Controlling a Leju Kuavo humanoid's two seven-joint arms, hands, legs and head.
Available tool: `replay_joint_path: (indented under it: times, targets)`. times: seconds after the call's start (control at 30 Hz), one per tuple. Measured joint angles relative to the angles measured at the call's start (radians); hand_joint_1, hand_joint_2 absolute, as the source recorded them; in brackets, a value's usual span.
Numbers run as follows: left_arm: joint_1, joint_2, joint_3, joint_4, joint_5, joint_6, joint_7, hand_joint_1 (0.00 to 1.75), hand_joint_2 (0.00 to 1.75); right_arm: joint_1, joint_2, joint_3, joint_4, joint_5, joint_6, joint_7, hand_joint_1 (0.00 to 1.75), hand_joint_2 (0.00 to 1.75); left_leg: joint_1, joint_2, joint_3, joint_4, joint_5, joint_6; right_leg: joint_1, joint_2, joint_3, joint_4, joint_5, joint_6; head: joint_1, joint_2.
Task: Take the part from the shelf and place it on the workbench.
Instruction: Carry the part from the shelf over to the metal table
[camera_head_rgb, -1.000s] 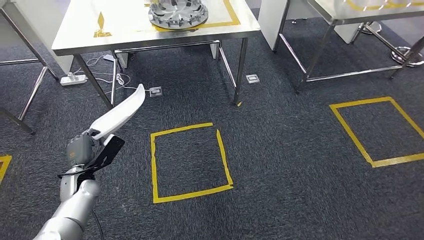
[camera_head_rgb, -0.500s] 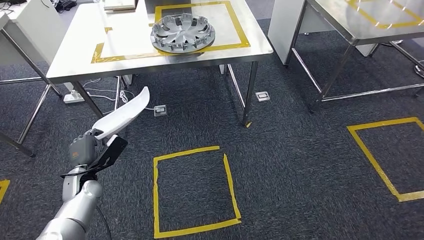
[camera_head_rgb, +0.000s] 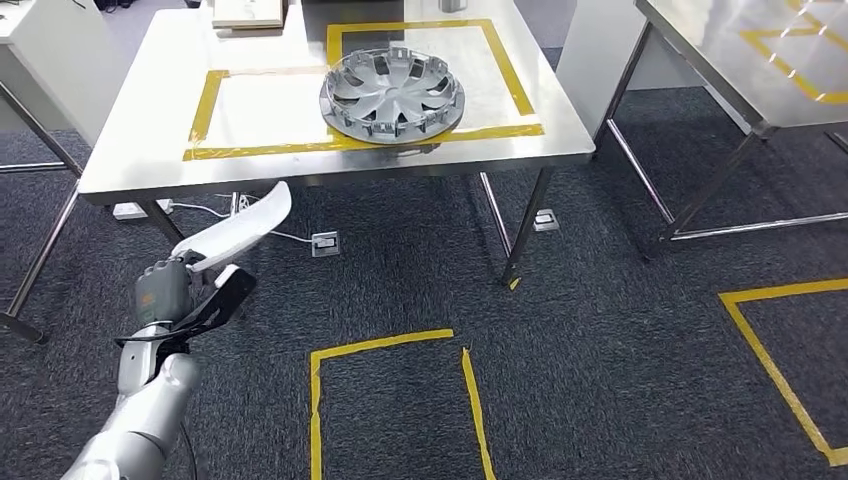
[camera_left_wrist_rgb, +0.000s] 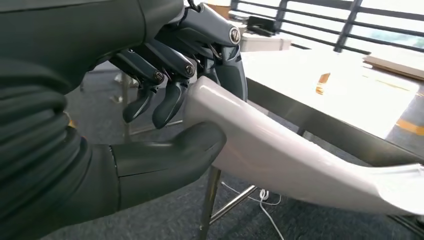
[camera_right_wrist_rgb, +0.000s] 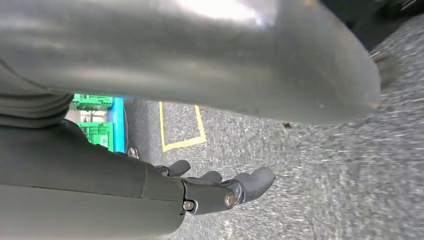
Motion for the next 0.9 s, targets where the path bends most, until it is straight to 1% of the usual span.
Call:
replay_joint_path:
  times: [0.03, 0.07, 0.1, 0.13, 0.17, 0.2, 0.23, 0.27, 0.3, 0.37, 0.4, 0.43, 0.47, 0.5, 0.57, 0.63, 0.8, 0.83, 0.9]
  targets:
    - [-0.001, -0.002, -0.012, -0.005, -0.027, -0.012, 0.005, 1.55, 1.75, 0.001, 0.000, 0.000, 0.000, -0.002, 0.000, 0.000, 0.00, 0.00, -0.003, -0.004, 0.023, -0.001, -0.017, 0.002, 0.002, 0.000, -0.029, -0.009, -0.040, -0.003, 0.001, 0.000]
    - [-0.004, -0.003, -0.026, -0.013, -0.056, -0.029, 0.011, 1.55, 1.75, 0.001, 0.000, -0.001, 0.000, -0.005, -0.001, 0.000, 0.00, 0.00, -0.006, -0.006, 0.046, -0.001, -0.033, 0.003, 0.004, 0.000, -0.047, -0.036, -0.041, -0.008, 0.001, 0.000]
    - [-0.009, -0.003, -0.041, -0.025, -0.083, -0.046, 0.015, 1.55, 1.75, 0.002, 0.000, -0.002, 0.000, -0.007, -0.001, 0.000, 0.00, 0.00, -0.009, -0.008, 0.069, -0.001, -0.050, 0.003, 0.007, 0.000, -0.057, -0.081, 0.002, -0.015, 0.001, 0.000]
    - [-0.016, -0.003, -0.058, -0.040, -0.107, -0.069, 0.020, 1.55, 1.75, 0.002, 0.000, -0.002, 0.000, -0.008, -0.001, 0.000, 0.00, 0.00, -0.011, -0.008, 0.088, -0.002, -0.065, 0.002, 0.012, -0.001, -0.060, -0.139, 0.084, -0.025, 0.001, 0.000]
    - [-0.023, -0.003, -0.075, -0.057, -0.128, -0.095, 0.023, 1.55, 1.75, 0.003, -0.001, -0.003, 0.000, -0.010, -0.001, -0.002, 0.00, 0.00, -0.014, -0.011, 0.103, -0.001, -0.078, 0.000, 0.019, 0.001, -0.062, -0.187, 0.157, -0.034, 0.000, 0.000]
    - [-0.032, -0.002, -0.090, -0.077, -0.142, -0.121, 0.026, 1.55, 1.75, 0.002, -0.001, -0.003, 0.000, -0.010, 0.000, -0.004, 0.00, 0.00, -0.016, -0.013, 0.113, 0.000, -0.092, -0.004, 0.023, 0.005, -0.062, -0.225, 0.214, -0.043, -0.001, 0.000]
    - [-0.040, -0.001, -0.103, -0.102, -0.153, -0.150, 0.025, 1.55, 1.75, 0.002, -0.002, -0.003, 0.000, -0.011, 0.000, -0.006, 0.00, 0.00, -0.017, -0.016, 0.120, 0.005, -0.098, -0.008, 0.026, 0.009, -0.061, -0.247, 0.245, -0.048, -0.001, 0.000]
    - [-0.049, 0.003, -0.115, -0.130, -0.157, -0.179, 0.017, 1.55, 1.75, 0.001, -0.002, -0.003, 0.000, -0.011, 0.001, -0.007, 0.00, 0.00, -0.019, -0.019, 0.126, 0.009, -0.098, -0.015, 0.027, 0.013, -0.056, -0.255, 0.252, -0.051, -0.002, 0.000]
    - [-0.056, 0.009, -0.125, -0.160, -0.154, -0.210, 0.002, 1.55, 1.75, 0.002, -0.002, -0.003, 0.000, -0.010, 0.003, -0.005, 0.00, 0.00, -0.020, -0.019, 0.131, 0.011, -0.103, -0.014, 0.026, 0.014, -0.045, -0.265, 0.272, -0.048, -0.001, 0.000]
    - [-0.075, 0.030, -0.144, -0.220, -0.127, -0.279, -0.042, 1.55, 1.75, 0.003, -0.002, -0.003, 0.000, -0.006, 0.008, 0.002, 0.00, 0.00, -0.022, -0.016, 0.142, -0.002, -0.110, 0.004, 0.026, 0.013, -0.025, -0.276, 0.300, -0.043, -0.005, 0.000]
    - [-0.084, 0.044, -0.154, -0.246, -0.104, -0.315, -0.067, 1.55, 1.75, 0.003, -0.001, -0.003, 0.000, -0.004, 0.012, 0.003, 0.00, 0.00, -0.022, -0.015, 0.147, -0.012, -0.119, 0.008, 0.027, 0.013, -0.020, -0.276, 0.304, -0.040, -0.007, 0.000]
    - [-0.093, 0.059, -0.164, -0.271, -0.076, -0.351, -0.093, 1.55, 1.75, 0.002, -0.001, -0.003, 0.000, -0.002, 0.017, 0.003, 0.00, 0.00, -0.022, -0.013, 0.152, -0.020, -0.120, 0.007, 0.027, 0.015, -0.018, -0.276, 0.299, -0.043, -0.009, 0.000]
    - [-0.099, 0.075, -0.175, -0.296, -0.048, -0.384, -0.118, 1.55, 1.75, 0.002, -0.002, -0.003, 0.000, -0.001, 0.020, 0.003, 0.00, 0.00, -0.021, -0.012, 0.155, -0.023, -0.121, -0.002, 0.028, 0.016, -0.018, -0.277, 0.298, -0.046, -0.008, 0.000]
    - [-0.104, 0.091, -0.186, -0.319, -0.023, -0.412, -0.140, 1.55, 1.75, 0.002, -0.002, -0.003, 0.000, 0.000, 0.023, 0.003, 0.00, 0.00, -0.021, -0.012, 0.156, -0.026, -0.121, -0.008, 0.028, 0.017, -0.018, -0.277, 0.297, -0.047, -0.008, 0.000]
    - [-0.111, 0.122, -0.208, -0.360, 0.027, -0.459, -0.171, 1.55, 1.75, 0.004, -0.002, -0.003, 0.000, -0.001, 0.026, 0.003, 0.00, 0.00, -0.021, -0.011, 0.157, -0.030, -0.120, -0.011, 0.028, 0.018, -0.019, -0.277, 0.296, -0.050, -0.008, 0.000]
    - [-0.117, 0.159, -0.232, -0.401, 0.082, -0.505, -0.182, 1.55, 1.75, 0.005, -0.002, -0.003, 0.000, -0.004, 0.029, 0.003, 0.00, 0.00, -0.021, -0.011, 0.157, -0.033, -0.119, -0.014, 0.028, 0.019, -0.021, -0.276, 0.294, -0.051, -0.008, 0.000]
    - [-0.133, 0.288, -0.271, -0.496, 0.242, -0.604, -0.182, 1.55, 1.75, 0.006, -0.002, -0.004, 0.000, -0.014, 0.034, 0.003, 0.00, 0.00, -0.018, -0.009, 0.157, -0.035, -0.120, -0.019, 0.028, 0.023, -0.022, -0.275, 0.294, -0.053, -0.008, 0.000]
    - [-0.129, 0.318, -0.273, -0.515, 0.278, -0.621, -0.182, 1.55, 1.75, 0.007, -0.002, -0.004, 0.000, -0.017, 0.034, 0.003, 0.00, 0.00, -0.018, -0.008, 0.157, -0.036, -0.120, -0.019, 0.028, 0.024, -0.022, -0.275, 0.293, -0.053, -0.008, 0.000]
    - [-0.110, 0.393, -0.270, -0.562, 0.347, -0.648, -0.188, 1.55, 1.75, 0.008, -0.002, -0.006, 0.000, -0.019, 0.035, 0.003, 0.00, 0.00, -0.017, -0.006, 0.158, -0.036, -0.121, -0.020, 0.028, 0.026, -0.022, -0.275, 0.293, -0.053, -0.008, 0.000]
